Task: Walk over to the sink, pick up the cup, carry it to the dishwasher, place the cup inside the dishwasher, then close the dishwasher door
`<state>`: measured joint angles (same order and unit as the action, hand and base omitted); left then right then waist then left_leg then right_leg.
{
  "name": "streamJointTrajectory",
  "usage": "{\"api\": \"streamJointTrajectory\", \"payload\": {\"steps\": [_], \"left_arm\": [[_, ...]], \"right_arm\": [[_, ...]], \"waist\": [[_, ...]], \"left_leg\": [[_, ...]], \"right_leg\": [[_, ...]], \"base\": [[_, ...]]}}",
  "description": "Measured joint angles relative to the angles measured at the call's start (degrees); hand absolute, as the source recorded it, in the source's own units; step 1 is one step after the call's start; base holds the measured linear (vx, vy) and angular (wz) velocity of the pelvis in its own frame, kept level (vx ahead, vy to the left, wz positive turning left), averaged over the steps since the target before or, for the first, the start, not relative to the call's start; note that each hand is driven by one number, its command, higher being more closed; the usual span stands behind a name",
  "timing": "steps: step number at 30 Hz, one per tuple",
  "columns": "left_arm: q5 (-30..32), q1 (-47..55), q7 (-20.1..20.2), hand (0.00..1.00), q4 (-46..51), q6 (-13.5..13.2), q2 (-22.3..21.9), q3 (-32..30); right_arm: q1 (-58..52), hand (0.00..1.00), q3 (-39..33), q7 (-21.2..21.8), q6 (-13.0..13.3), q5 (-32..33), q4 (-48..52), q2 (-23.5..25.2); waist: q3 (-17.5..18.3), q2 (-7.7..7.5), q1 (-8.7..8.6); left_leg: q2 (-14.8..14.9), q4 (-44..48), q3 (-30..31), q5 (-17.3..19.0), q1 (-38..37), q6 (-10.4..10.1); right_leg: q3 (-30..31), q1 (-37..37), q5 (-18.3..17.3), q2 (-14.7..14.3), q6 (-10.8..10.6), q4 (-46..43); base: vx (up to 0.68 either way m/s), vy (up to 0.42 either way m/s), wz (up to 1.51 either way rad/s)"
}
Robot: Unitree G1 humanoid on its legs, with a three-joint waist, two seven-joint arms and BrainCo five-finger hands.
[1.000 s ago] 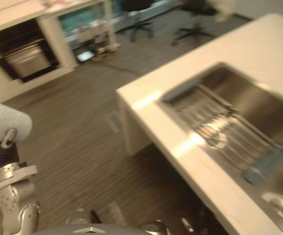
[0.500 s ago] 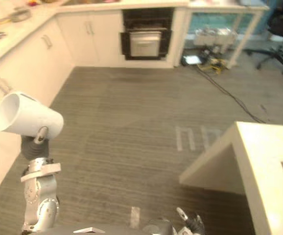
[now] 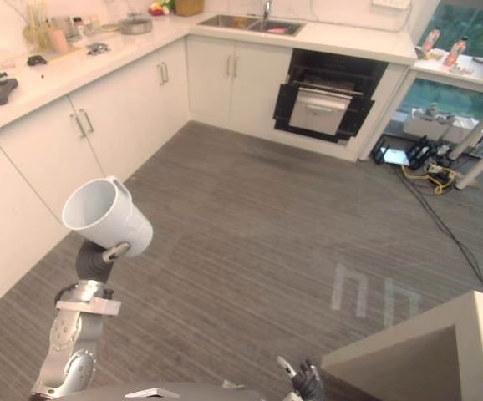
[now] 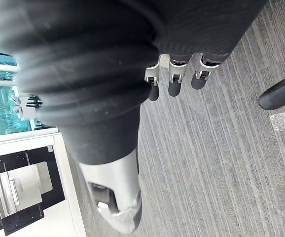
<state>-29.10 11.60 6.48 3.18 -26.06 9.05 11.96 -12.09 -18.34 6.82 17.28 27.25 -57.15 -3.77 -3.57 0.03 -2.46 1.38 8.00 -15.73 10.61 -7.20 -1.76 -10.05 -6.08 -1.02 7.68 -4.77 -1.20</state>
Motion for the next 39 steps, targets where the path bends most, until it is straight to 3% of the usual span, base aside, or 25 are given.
{"api": "streamJointTrajectory", "payload": {"steps": [8, 10, 12, 13, 14, 15, 16, 17, 18, 19, 20, 21, 22, 23, 25, 27, 29, 30, 31, 33, 34, 35, 37, 39], "left_arm": [[-1.36, -0.13, 0.16, 1.00, -0.77, 0.00, -0.08, -0.51], [-3.49, -0.39, 0.18, 1.00, -1.62, 0.14, -0.63, -0.72], [-6.78, 0.48, 0.18, 1.00, -1.31, 0.40, -2.58, -1.32], [-7.56, 0.74, 0.19, 1.00, -0.74, 0.71, -3.04, -1.75], [-9.31, 2.06, 0.19, 1.00, 1.08, 1.10, -4.20, -2.91], [-11.45, 3.53, 0.31, 1.00, 2.52, 1.33, -5.88, -3.47], [-12.49, 4.00, 0.41, 1.00, 2.96, 1.43, -6.43, -3.55], [-13.87, 4.23, 1.46, 1.00, 3.06, 2.03, -7.01, -3.48], [-14.31, 4.22, 2.51, 1.00, 3.02, 2.61, -7.05, -3.54], [-14.47, 4.22, 2.94, 1.00, 2.91, 2.85, -7.06, -3.61], [-14.56, 4.24, 3.55, 1.00, 2.67, 3.23, -7.04, -3.65], [-14.53, 4.22, 4.05, 1.00, 2.67, 3.24, -7.28, -3.90], [-14.51, 4.31, 4.29, 1.00, 2.27, 3.20, -7.67, -4.82], [-14.52, 4.34, 4.30, 1.00, 0.94, 3.12, -8.47, -6.61], [-14.51, 4.41, 4.45, 1.00, 0.20, 2.57, -8.58, -9.06], [-14.52, 4.43, 5.72, 1.00, 0.06, 2.30, -7.83, -9.14], [-14.54, 4.26, 6.91, 1.00, 0.02, 2.69, -7.47, -8.36], [-14.51, 3.44, 7.84, 1.00, -0.06, 3.07, -7.24, -7.71], [-14.42, 2.38, 8.10, 1.00, 0.17, 3.50, -6.64, -7.07], [-14.32, 1.95, 7.95, 1.00, 0.00, 3.58, -6.23, -5.98], [-13.06, 2.05, 7.92, 1.00, 0.05, 3.70, -4.99, -3.75], [-12.54, 1.99, 7.93, 1.00, 0.33, 3.69, -4.91, -3.56], [-11.58, 1.01, 7.56, 1.00, 0.72, 3.65, -4.45, -3.29], [-11.19, -1.28, 7.39, 1.00, 0.66, 4.24, -4.71, -2.14]], "right_arm": [[-0.61, 0.00, -0.24, 0.22, 0.02, 0.60, -0.06, 0.00], [-1.40, 0.00, -0.43, 0.51, 0.08, 1.73, -0.09, 0.01], [-2.96, 0.00, -0.26, 0.81, 0.09, 2.77, 0.40, 0.31], [-3.51, 0.00, -0.13, 0.88, 0.11, 2.80, 0.75, 0.94], [-4.40, 0.00, 0.28, 1.08, -0.01, 2.97, 1.39, 1.51], [-5.95, 0.00, 0.33, 2.25, 0.04, 4.04, 3.43, 1.75], [-6.33, 0.00, 0.33, 2.59, 0.03, 4.33, 4.20, 1.84], [-6.53, 0.00, 0.38, 2.66, 0.09, 5.14, 5.70, 2.16], [-5.82, 0.00, 0.16, 2.66, 0.11, 5.19, 7.58, 1.78], [-4.90, 0.00, 0.14, 2.65, 0.12, 5.26, 7.69, 1.43], [-3.35, 0.00, 0.06, 2.70, 0.22, 6.02, 7.24, 0.77], [-2.64, 0.00, -0.14, 2.72, 0.56, 6.47, 6.59, 0.30], [-1.75, 0.00, -0.25, 2.75, 0.65, 6.61, 6.10, -0.23], [-0.64, 0.00, -0.23, 3.02, 1.24, 6.59, 5.09, 0.12], [0.10, 0.00, -0.24, 3.53, 2.21, 6.66, 3.95, 1.09], [0.31, 0.00, -1.18, 3.82, 2.65, 7.35, 1.59, 1.11], [-0.06, 0.00, -2.80, 3.97, 2.87, 7.86, 0.72, 1.13], [0.25, 0.00, -3.95, 4.03, 3.06, 8.37, -0.27, 1.08], [0.53, 0.00, -5.47, 4.11, 3.09, 8.33, -0.29, 1.24], [0.44, 0.00, -5.50, 4.18, 3.28, 8.27, -0.16, 1.07], [-1.20, 0.00, -5.29, 4.35, 3.89, 8.29, -0.13, 1.20], [-1.50, 0.00, -5.22, 4.46, 3.92, 8.34, -0.14, 1.47], [-1.51, 0.00, -5.26, 4.86, 4.41, 8.39, -0.05, 2.53], [-1.25, 0.00, -5.45, 5.09, 4.83, 8.44, 1.71, 3.65]], "waist": [[0.04, -0.03, -1.18], [-0.23, 0.37, -1.42], [-1.31, 2.06, -0.69], [-1.53, 1.57, -0.58], [-2.60, 1.69, -0.42], [-2.94, 1.37, 0.05], [-2.99, 1.29, 0.18], [-2.89, 1.00, 0.51], [-3.57, 1.70, 0.59], [-3.92, 1.75, 0.61], [-4.29, 1.31, 0.81], [-4.38, 1.30, 0.96], [-4.79, 0.99, 1.55], [-5.07, 0.59, 2.14], [-5.74, -0.54, 2.09], [-5.71, -1.44, 2.56], [-4.64, -2.31, 2.56], [-4.22, -2.43, 2.95], [-4.28, -2.98, 3.24], [-4.15, -3.58, 2.68], [-3.15, -1.62, 1.48], [-2.88, -1.53, 1.20], [-2.86, -1.52, 0.15], [-3.70, -0.76, 0.16]], "left_leg": [[0.14, 0.02, -0.55, -0.01, 0.04, -0.02], [1.56, 4.68, -0.57, 2.83, 1.77, -0.33], [5.93, 15.80, -1.47, 8.49, 4.45, -2.30], [7.04, 22.03, -1.15, 8.95, 6.02, -2.37], [10.14, 36.83, 0.29, 6.98, 12.25, -2.24], [12.05, 48.05, 2.63, 1.98, 17.89, -1.99], [12.43, 51.64, 3.46, -0.88, 19.85, -2.13], [12.60, 54.03, 4.91, 1.17, 22.59, -2.77], [12.30, 49.75, 4.95, 5.00, 24.57, -2.48], [11.58, 45.50, 4.92, 6.14, 25.04, -2.43], [8.75, 33.98, 5.71, 5.73, 25.01, -2.83], [6.41, 24.53, 8.40, 2.90, 23.90, -2.77], [4.70, 22.05, 8.65, -2.43, 22.35, -2.12], [2.72, 21.19, 7.93, -1.43, 20.32, -0.83], [1.84, 24.41, 7.68, 1.59, 20.65, 0.90], [0.76, 28.48, 7.41, 5.56, 21.18, 1.56], [-0.72, 27.46, 6.27, 6.75, 19.99, 2.75], [-1.08, 26.22, 4.55, 7.60, 18.26, 4.34], [-2.76, 23.95, 3.01, 8.54, 14.69, 4.28], [-4.32, 20.88, 2.60, 8.99, 11.56, 4.97], [-4.61, 16.32, 3.43, 8.82, 7.09, 5.30], [-4.59, 14.59, 3.70, 8.61, 5.39, 5.64], [-4.52, 8.88, 4.82, 7.66, -0.54, 5.61], [-2.97, 4.08, 5.22, 7.23, -6.01, 4.93]], "right_leg": [[0.60, 0.38, 0.14, -0.14, 0.00, 0.00], [0.96, 1.02, -1.24, -0.77, -0.16, -1.98], [2.08, 3.16, -7.91, -2.46, 0.78, -11.88], [2.97, 4.05, -9.86, -2.21, 0.75, -14.75], [3.25, 5.54, -13.61, -2.46, 0.93, -20.78], [3.49, 5.94, -15.97, -2.69, 1.16, -24.23], [3.66, 5.64, -16.68, -2.45, 1.30, -24.89], [3.08, 4.98, -17.32, -1.86, 1.29, -25.15], [2.57, 4.46, -17.64, -1.34, 0.93, -25.02], [2.47, 4.31, -17.84, -0.67, 0.59, -25.03], [2.44, 4.15, -18.41, 1.20, -0.40, -25.03], [2.61, 4.08, -18.94, 2.25, -1.31, -25.02], [3.66, 3.34, -19.53, 3.28, -2.35, -24.77], [4.83, 1.36, -19.58, 4.11, -3.35, -23.27], [5.23, -0.07, -19.94, 4.53, -4.18, -23.22], [6.16, -1.33, -20.25, 5.83, -4.96, -22.85], [6.12, -1.61, -20.03, 7.23, -5.19, -23.55], [5.48, 0.32, -18.95, 8.79, -4.18, -28.79], [4.32, 5.51, -15.35, 12.17, -2.57, -40.75], [4.95, 9.56, -8.83, 14.26, 0.52, -49.17], [7.41, 12.34, -1.79, 12.98, -0.64, -55.72], [7.57, 13.73, -3.01, 11.99, -0.40, -58.54], [3.79, 17.95, -9.81, 8.76, 0.63, -62.99], [-2.81, 23.59, -15.93, 4.81, 3.03, -58.06]], "base": [[0.00, 0.000, -0.03], [-0.01, -0.020, -0.11], [-0.01, -0.035, -0.21], [-0.02, -0.030, -0.17], [0.03, -0.017, -0.12], [0.05, -0.024, -0.12], [0.13, 0.035, 0.03], [0.13, 0.068, 0.19], [0.12, 0.080, 0.22], [0.13, 0.139, 0.24], [0.11, 0.164, 0.15], [0.16, 0.239, 0.01], [0.23, 0.250, -0.21], [0.31, 0.229, -0.19], [0.27, 0.139, -0.01], [0.32, 0.217, 0.04], [0.26, 0.120, -0.10], [0.37, 0.144, -0.48], [0.37, 0.158, -0.52], [0.23, 0.114, -0.19], [0.26, 0.100, 0.07], [0.41, 0.119, 0.09], [0.46, 0.018, 0.09], [0.49, -0.061, 0.19]]}}
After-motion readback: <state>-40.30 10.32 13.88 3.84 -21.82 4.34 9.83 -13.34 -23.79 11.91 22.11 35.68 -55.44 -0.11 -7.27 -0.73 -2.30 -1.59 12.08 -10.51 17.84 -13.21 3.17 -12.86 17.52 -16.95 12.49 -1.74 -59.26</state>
